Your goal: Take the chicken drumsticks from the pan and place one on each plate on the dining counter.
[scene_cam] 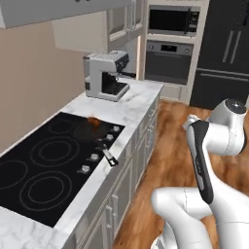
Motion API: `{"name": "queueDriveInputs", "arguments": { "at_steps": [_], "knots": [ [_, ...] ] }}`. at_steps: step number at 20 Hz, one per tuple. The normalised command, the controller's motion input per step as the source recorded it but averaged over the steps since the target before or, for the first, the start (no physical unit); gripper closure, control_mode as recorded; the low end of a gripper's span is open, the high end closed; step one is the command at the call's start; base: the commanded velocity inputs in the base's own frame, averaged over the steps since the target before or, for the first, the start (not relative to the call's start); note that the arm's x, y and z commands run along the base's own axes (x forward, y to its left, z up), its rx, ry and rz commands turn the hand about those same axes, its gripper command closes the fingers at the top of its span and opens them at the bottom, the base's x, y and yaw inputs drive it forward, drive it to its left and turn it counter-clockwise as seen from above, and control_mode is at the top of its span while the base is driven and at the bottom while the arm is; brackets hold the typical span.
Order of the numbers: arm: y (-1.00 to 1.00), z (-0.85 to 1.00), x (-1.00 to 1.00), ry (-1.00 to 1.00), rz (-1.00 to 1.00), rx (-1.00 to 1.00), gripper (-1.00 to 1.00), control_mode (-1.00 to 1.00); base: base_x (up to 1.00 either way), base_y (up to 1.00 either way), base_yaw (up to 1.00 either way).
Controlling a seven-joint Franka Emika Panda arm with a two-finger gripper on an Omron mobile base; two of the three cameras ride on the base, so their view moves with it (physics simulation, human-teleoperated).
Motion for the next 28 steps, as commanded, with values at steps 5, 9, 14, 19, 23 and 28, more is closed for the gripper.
{"name": "queueDriveInputs", "arguments": {
  "at_steps": [5, 9, 14, 19, 23, 28],
  "knots": [
    [0.00, 0.00, 0.00, 0.00, 0.00, 0.00, -1.00, 1.00, 0.98, -0.83, 0.46],
    [0.00, 0.00, 0.00, 0.00, 0.00, 0.00, -1.00, 1.00, 0.81, -0.70, 0.48],
    [0.00, 0.00, 0.00, 0.00, 0.00, 0.00, -1.00, 1.00, 0.41, -0.39, 0.50],
    [0.00, 0.00, 0.00, 0.00, 0.00, 0.00, -1.00, 1.00, 0.42, -0.23, 0.59],
    [0.00, 0.00, 0.00, 0.00, 0.00, 0.00, -1.00, 1.00, 0.79, -0.31, 0.61],
    [0.00, 0.00, 0.00, 0.00, 0.00, 0.00, -1.00, 1.00, 0.45, -0.38, 0.71]
  ]
}}
